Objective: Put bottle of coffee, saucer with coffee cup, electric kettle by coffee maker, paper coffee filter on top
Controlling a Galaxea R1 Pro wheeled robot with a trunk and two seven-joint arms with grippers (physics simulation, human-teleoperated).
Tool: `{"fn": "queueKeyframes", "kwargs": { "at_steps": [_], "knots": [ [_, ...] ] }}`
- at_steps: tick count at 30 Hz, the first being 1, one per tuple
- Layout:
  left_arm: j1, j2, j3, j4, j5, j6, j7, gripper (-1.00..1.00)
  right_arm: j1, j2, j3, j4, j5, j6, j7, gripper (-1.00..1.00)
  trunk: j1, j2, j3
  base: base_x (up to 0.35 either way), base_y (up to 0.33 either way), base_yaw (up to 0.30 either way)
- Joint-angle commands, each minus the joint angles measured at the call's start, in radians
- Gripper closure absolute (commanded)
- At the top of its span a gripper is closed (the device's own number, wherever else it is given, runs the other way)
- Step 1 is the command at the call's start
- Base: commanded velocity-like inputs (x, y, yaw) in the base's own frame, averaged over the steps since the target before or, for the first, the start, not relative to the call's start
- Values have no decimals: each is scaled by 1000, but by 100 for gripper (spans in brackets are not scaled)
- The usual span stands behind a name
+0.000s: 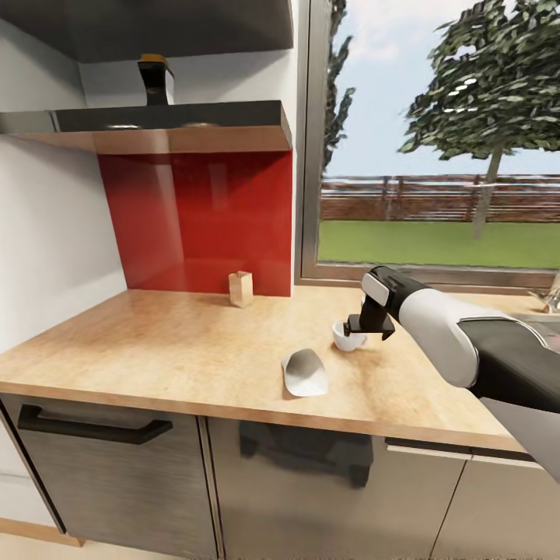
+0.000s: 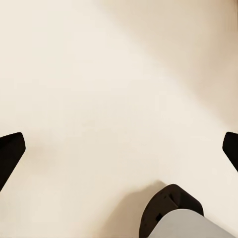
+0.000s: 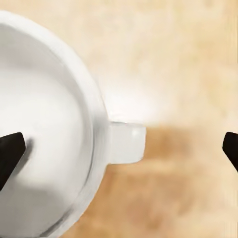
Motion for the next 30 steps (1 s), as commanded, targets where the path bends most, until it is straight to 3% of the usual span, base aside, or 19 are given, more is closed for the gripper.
{"fn": "queueKeyframes", "kwargs": {
  "at_steps": [1,4,5,30],
  "knots": [
    [-1,0,-1,1,7,-2,-6,-100,-2,1,3,2,-11,0,-11,-100,4,-8,-4,0,0,0],
    [-1,-1,-2,1,7,-2,-6,-100,-2,1,3,2,-11,0,-16,-100,15,-29,-14,0,0,0],
    [-1,-1,-2,1,6,-2,-6,-100,-2,1,3,2,-10,0,-18,100,15,-29,-14,0,0,0],
    [-1,-12,-5,0,5,-3,-6,-100,-2,0,3,2,-10,0,-22,100,15,-29,-14,0,0,0]
  ]
}}
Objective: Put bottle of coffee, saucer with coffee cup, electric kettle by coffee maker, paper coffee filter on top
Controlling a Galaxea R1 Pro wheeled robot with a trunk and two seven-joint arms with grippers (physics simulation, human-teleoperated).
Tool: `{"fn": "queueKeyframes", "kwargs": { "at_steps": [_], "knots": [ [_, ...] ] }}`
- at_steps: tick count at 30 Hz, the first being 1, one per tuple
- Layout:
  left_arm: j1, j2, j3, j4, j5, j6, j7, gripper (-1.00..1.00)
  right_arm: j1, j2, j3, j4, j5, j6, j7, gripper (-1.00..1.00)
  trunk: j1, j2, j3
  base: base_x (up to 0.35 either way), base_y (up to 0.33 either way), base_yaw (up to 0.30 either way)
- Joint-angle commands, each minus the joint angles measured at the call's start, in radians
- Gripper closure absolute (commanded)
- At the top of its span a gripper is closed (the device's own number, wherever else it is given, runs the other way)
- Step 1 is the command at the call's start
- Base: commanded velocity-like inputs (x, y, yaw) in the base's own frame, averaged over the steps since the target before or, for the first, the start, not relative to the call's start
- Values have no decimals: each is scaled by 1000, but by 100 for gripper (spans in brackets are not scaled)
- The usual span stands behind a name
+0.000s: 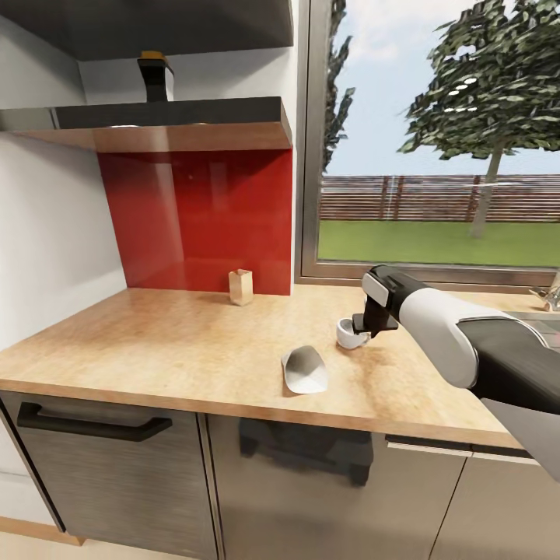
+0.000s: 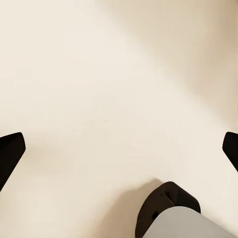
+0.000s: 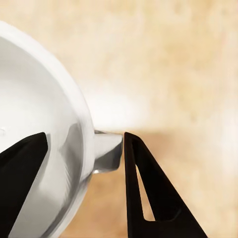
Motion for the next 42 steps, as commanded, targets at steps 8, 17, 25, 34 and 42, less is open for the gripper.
{"fn": "queueKeyframes", "kwargs": {
  "at_steps": [8,17,25,34,42],
  "knots": [
    [-1,-1,-2,2,7,-1,-6,-100,0,1,-28,8,-46,0,-5,100,0,0,-1,0,0,0],
    [-1,-3,-2,2,7,-1,-6,-100,0,2,-28,8,-46,0,-4,100,-19,35,14,0,0,0],
    [-1,-3,-3,2,7,1,-6,-100,0,2,-28,8,-45,0,0,100,-50,91,39,0,0,0],
    [-1,-6,-5,0,2,1,-6,-100,0,-7,-24,6,-41,0,6,100,-84,154,67,0,0,0],
    [-1,-12,-6,-1,-21,1,-5,-100,0,-24,-22,5,47,0,0,100,-115,210,93,0,0,0]
  ]
}}
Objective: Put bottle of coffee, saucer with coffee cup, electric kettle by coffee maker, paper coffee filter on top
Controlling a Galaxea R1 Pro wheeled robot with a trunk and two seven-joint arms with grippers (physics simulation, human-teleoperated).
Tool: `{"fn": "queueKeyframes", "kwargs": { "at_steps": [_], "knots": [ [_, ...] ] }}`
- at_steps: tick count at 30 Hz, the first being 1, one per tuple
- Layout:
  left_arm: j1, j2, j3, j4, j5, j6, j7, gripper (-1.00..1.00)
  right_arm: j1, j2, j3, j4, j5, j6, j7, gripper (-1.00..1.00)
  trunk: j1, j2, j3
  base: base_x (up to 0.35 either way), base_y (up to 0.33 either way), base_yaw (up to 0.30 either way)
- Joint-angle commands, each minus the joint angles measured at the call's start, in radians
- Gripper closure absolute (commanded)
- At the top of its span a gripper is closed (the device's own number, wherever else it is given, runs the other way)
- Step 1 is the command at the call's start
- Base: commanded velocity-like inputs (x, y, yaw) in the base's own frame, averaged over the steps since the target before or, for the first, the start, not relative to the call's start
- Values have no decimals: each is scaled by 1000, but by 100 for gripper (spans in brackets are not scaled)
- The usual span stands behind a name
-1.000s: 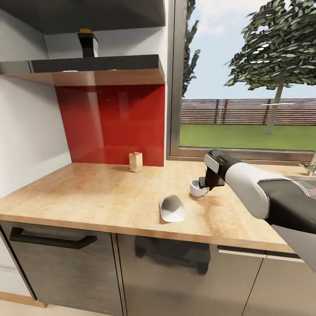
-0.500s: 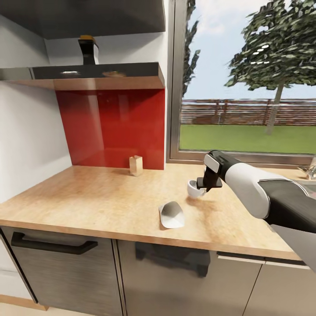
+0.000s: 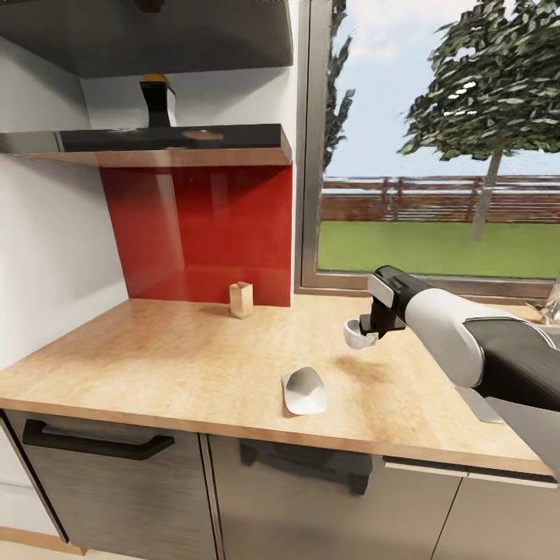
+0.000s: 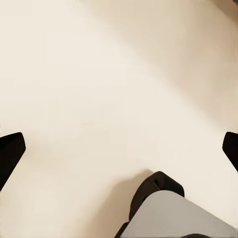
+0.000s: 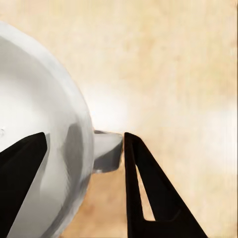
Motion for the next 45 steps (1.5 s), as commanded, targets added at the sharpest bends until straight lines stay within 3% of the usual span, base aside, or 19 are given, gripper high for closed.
{"fn": "queueKeyframes", "kwargs": {
  "at_steps": [1,6,12,19,29,45],
  "knots": [
    [-1,0,-3,1,7,-2,-6,-100,-1,-1,0,2,-3,0,-4,100,-4,7,2,0,0,0],
    [-1,-2,-7,1,2,-1,-6,-100,-1,-19,0,-9,46,0,-3,100,-23,42,18,0,0,0],
    [-1,-8,-17,1,-12,-1,-5,-100,-1,-35,2,-15,52,0,-3,100,-46,84,37,0,0,0],
    [-1,-9,-20,1,-17,-1,-5,-100,-1,-91,6,-16,57,0,0,100,-73,133,58,0,0,-26],
    [-1,-15,-21,0,-19,-1,26,-100,-1,-149,7,-15,58,0,1,100,-111,203,93,0,0,-246],
    [-1,-16,-21,-1,-41,-2,34,-100,-1,-205,7,-15,62,0,1,100,-169,308,149,0,0,-287]
  ]
}}
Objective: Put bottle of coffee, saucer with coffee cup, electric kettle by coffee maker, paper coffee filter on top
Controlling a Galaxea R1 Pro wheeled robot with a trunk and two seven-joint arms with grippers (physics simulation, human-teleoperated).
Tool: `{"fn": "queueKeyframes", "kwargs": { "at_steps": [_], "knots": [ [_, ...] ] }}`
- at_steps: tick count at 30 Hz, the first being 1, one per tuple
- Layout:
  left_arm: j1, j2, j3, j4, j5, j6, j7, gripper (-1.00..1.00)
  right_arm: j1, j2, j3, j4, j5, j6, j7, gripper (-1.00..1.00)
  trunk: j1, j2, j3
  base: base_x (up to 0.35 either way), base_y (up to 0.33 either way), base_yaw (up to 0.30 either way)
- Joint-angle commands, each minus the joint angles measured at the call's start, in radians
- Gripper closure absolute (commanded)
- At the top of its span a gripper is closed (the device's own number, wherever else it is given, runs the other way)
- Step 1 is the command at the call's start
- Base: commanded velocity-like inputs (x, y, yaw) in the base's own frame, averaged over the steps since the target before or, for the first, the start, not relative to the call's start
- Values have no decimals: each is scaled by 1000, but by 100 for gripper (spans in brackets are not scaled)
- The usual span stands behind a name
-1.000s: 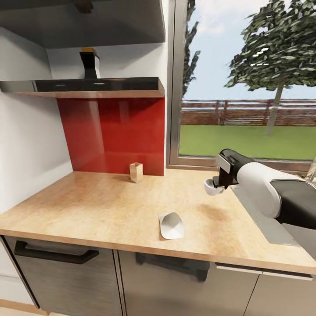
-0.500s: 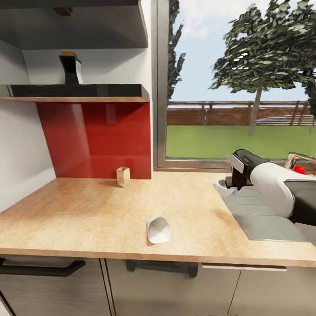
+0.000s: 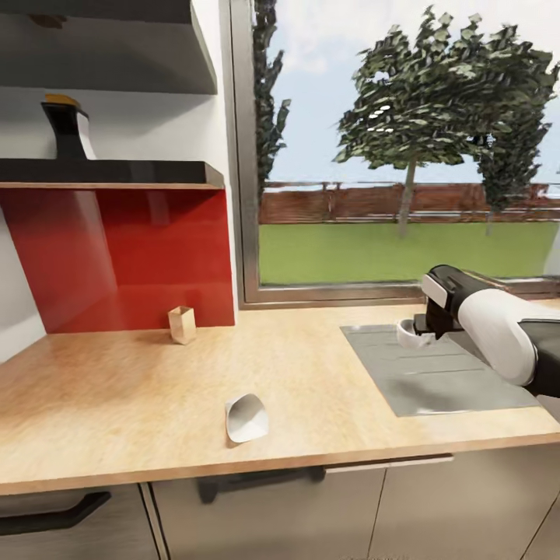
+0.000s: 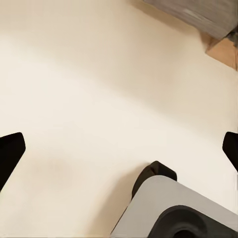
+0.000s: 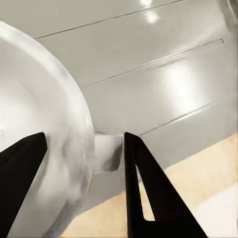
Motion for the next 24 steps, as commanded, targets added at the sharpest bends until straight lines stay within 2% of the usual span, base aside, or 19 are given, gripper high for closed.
{"fn": "queueKeyframes", "kwargs": {
  "at_steps": [1,3,4,8,9,12,20,24],
  "knots": [
    [-1,0,-4,2,9,-5,-6,-100,-1,-1,3,1,6,2,2,100,0,-1,-1,0,0,-287],
    [-1,-1,-8,1,7,-15,-6,-100,-1,-3,2,1,33,2,3,100,0,-1,1,0,0,-286],
    [-1,-3,-24,1,7,-25,-6,-100,-1,-8,2,1,53,2,4,100,0,-1,2,-93,-7,-286],
    [-1,-4,-33,1,8,-25,-6,-100,-1,-19,2,1,61,2,4,100,0,-1,5,-217,-64,-282],
    [-1,-5,-50,1,8,-25,-6,-100,-1,-26,2,1,63,2,4,100,0,-1,5,-303,-118,-272],
    [-1,-6,-69,1,7,-25,-6,-100,-1,-39,0,1,65,2,6,100,0,-1,8,-308,-123,-269],
    [-1,-6,-73,1,6,-25,-6,-100,-1,-59,0,1,64,2,6,100,0,-1,14,-312,-122,-267],
    [-1,-6,-73,1,6,-26,-6,-100,-1,-90,0,2,63,2,6,100,0,-1,17,-285,-61,-267]
  ]
}}
